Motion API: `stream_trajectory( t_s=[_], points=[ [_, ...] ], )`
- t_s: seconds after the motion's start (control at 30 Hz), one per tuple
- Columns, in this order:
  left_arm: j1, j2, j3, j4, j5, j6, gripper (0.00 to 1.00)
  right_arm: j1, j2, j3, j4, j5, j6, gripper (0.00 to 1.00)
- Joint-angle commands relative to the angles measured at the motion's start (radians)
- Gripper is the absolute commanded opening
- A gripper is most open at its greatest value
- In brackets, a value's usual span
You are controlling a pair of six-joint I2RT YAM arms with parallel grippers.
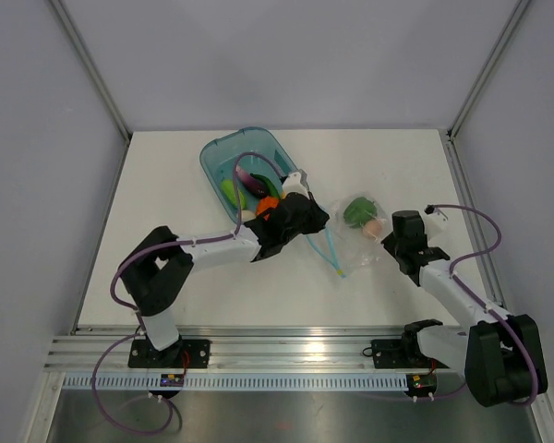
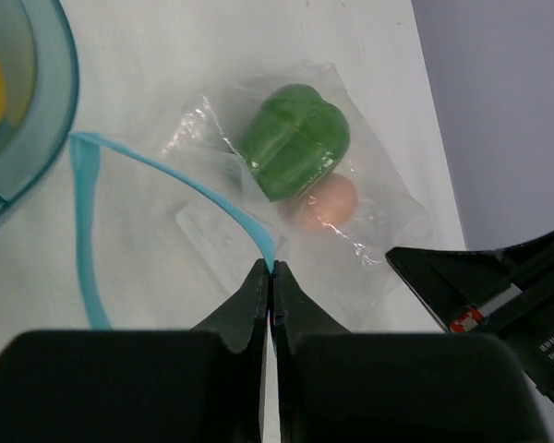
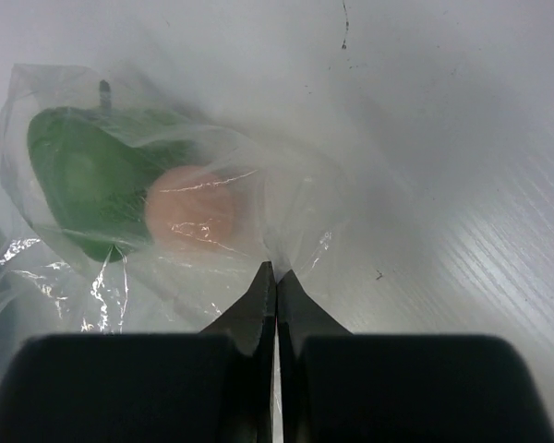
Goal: Open the zip-top bag and remove the fake food
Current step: Adjust the zipper food storage bag at the center of the board.
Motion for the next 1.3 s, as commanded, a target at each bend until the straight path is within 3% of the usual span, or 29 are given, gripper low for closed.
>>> stream_trajectory(
  t_s=[0.0, 0.37, 0.47, 0.5, 0.6, 0.8, 0.87, 0.93, 0.97, 1.0, 1.27],
  points=[
    [0.068, -0.030, -0.011, 0.039, 0.059, -0.035, 0.00, 0.003, -0.041, -0.008, -0.002, 0.048, 0.084, 0.00],
    [0.172, -0.102, -0.103, 0.114, 0.148, -0.066, 0.00, 0.004, -0.068, -0.029, -0.005, 0.030, 0.109, 0.01],
    [0.172, -0.105, -0.109, 0.139, 0.174, -0.068, 0.00, 0.004, -0.109, -0.049, 0.010, 0.036, 0.099, 0.14],
    [0.173, -0.105, -0.112, 0.150, 0.182, -0.066, 0.00, 0.006, -0.118, -0.051, 0.009, 0.039, 0.092, 0.25],
    [0.166, -0.101, -0.118, 0.176, 0.211, -0.072, 0.00, 0.006, -0.147, -0.051, 0.001, 0.052, 0.076, 0.44],
    [0.133, -0.105, -0.114, 0.176, 0.210, -0.060, 0.00, 0.004, -0.160, -0.025, 0.007, 0.056, -0.017, 0.51],
    [0.119, -0.113, -0.114, 0.173, 0.199, -0.039, 0.00, 0.004, -0.155, -0.022, 0.041, 0.023, -0.049, 0.66],
    [0.110, -0.123, -0.114, 0.171, 0.194, -0.011, 0.00, 0.006, -0.164, -0.037, 0.107, -0.102, -0.164, 0.70],
    [0.099, -0.125, -0.111, 0.171, 0.196, 0.001, 0.00, 0.004, -0.175, -0.042, 0.122, -0.100, -0.165, 0.81],
    [0.094, -0.128, -0.109, 0.167, 0.194, 0.023, 0.00, 0.006, -0.183, -0.052, 0.125, -0.079, -0.174, 0.87],
    [0.035, -0.151, -0.111, 0.164, 0.182, 0.086, 0.00, 0.004, -0.232, -0.074, 0.136, -0.033, -0.171, 0.97]
  ],
)
